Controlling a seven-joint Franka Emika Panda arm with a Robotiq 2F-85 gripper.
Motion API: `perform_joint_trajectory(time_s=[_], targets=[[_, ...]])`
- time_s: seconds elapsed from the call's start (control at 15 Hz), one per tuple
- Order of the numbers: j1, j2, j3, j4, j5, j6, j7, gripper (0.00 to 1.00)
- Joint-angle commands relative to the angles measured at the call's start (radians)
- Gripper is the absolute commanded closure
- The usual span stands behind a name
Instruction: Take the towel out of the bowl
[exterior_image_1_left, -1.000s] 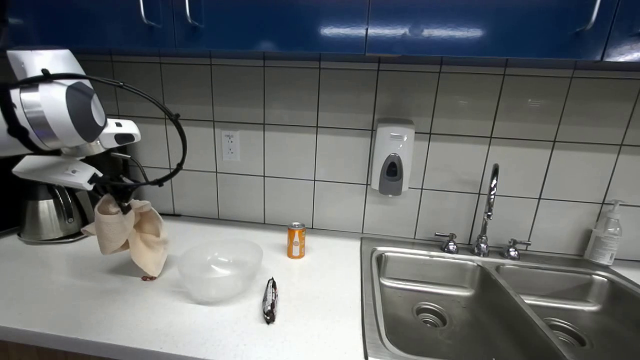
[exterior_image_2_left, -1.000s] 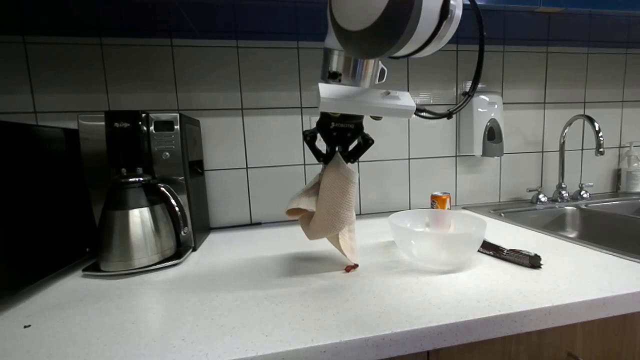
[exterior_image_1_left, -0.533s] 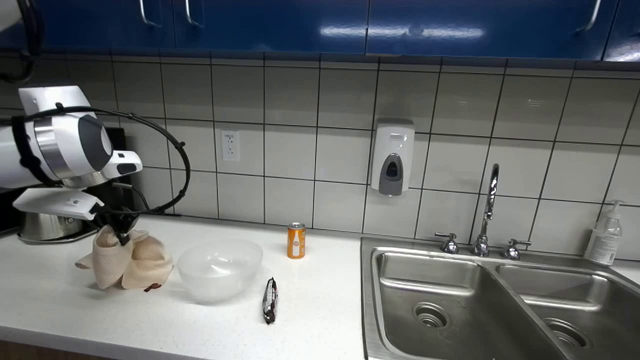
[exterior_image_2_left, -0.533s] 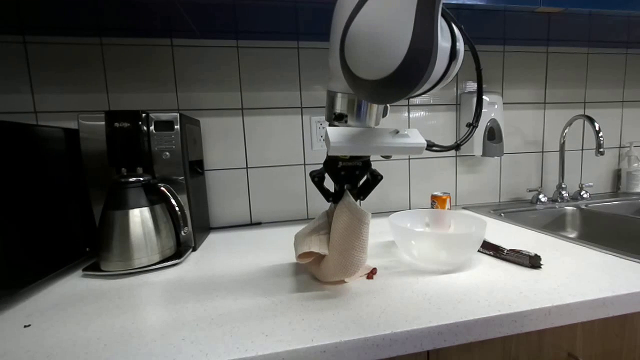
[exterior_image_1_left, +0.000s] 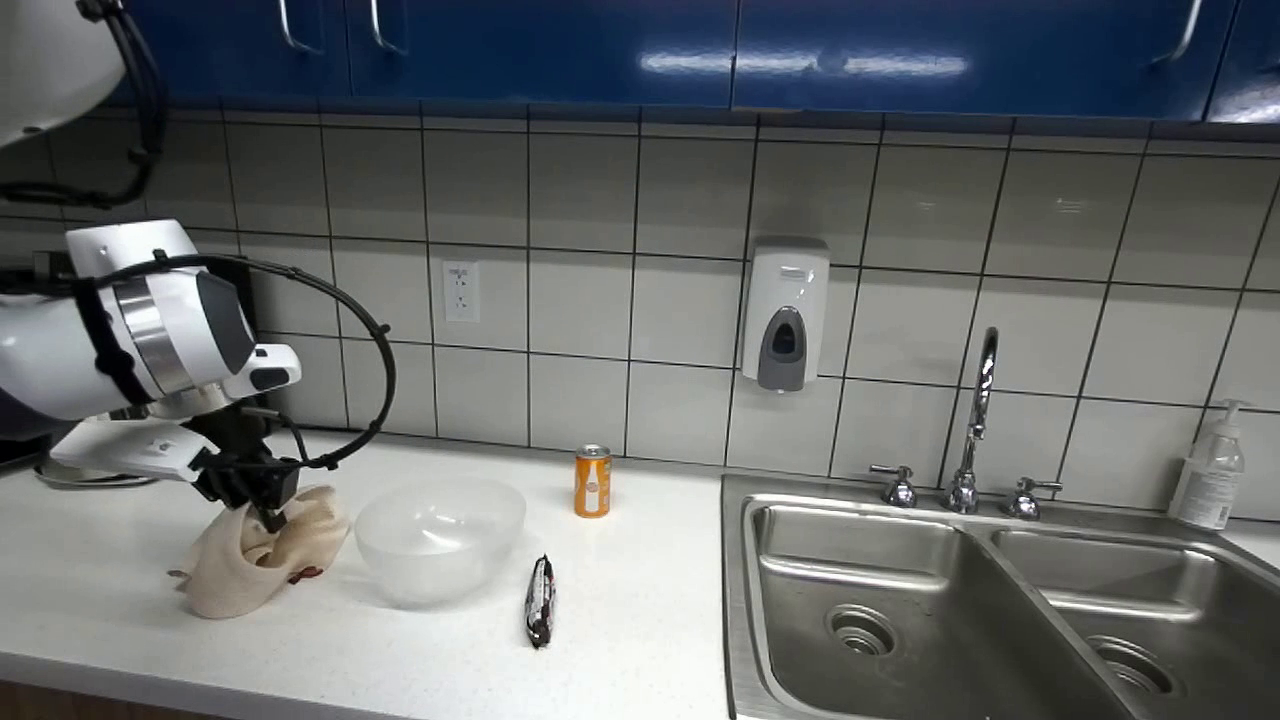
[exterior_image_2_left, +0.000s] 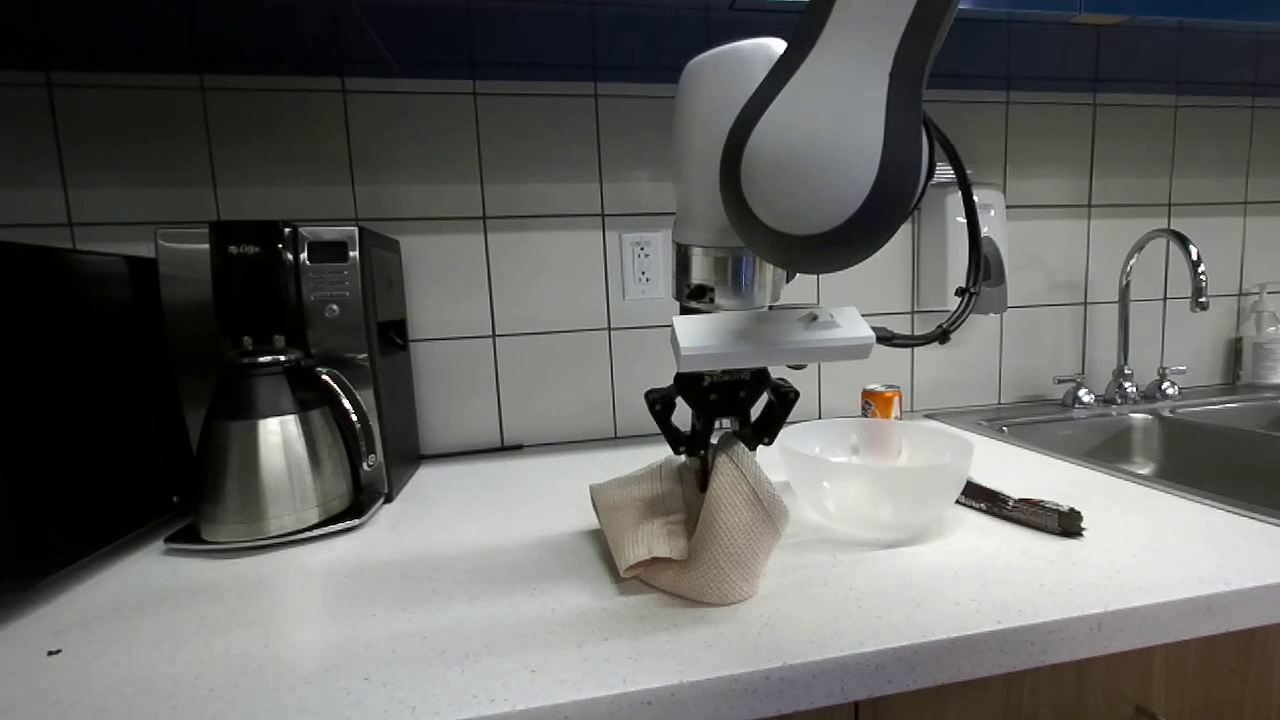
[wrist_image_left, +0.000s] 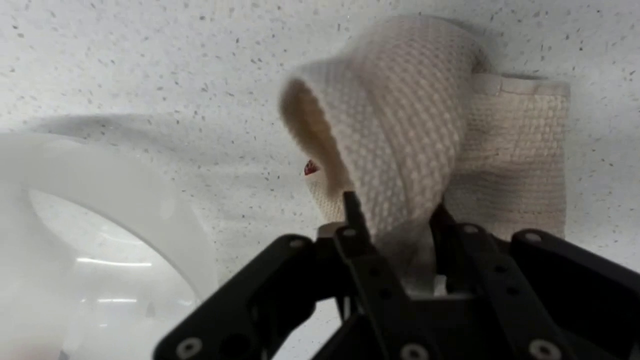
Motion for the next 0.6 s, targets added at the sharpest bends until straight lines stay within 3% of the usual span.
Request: perform_joint_trajectory(time_s=[0.0,0.13,0.33,0.53], targets=[[-0.013,-0.045,0.03,0.004,0.14,-0.056,-0.117,0.36],[0.024,-0.081,0.013,-0.003,0.277,-0.091,-0.233,0.21],[0.036,-0.151,0.017,0.011,0.475,-0.275,-0.43,0.01],[0.037,-0.238,-0.006,0.03,0.6,-0.481,-0.58,0.0]])
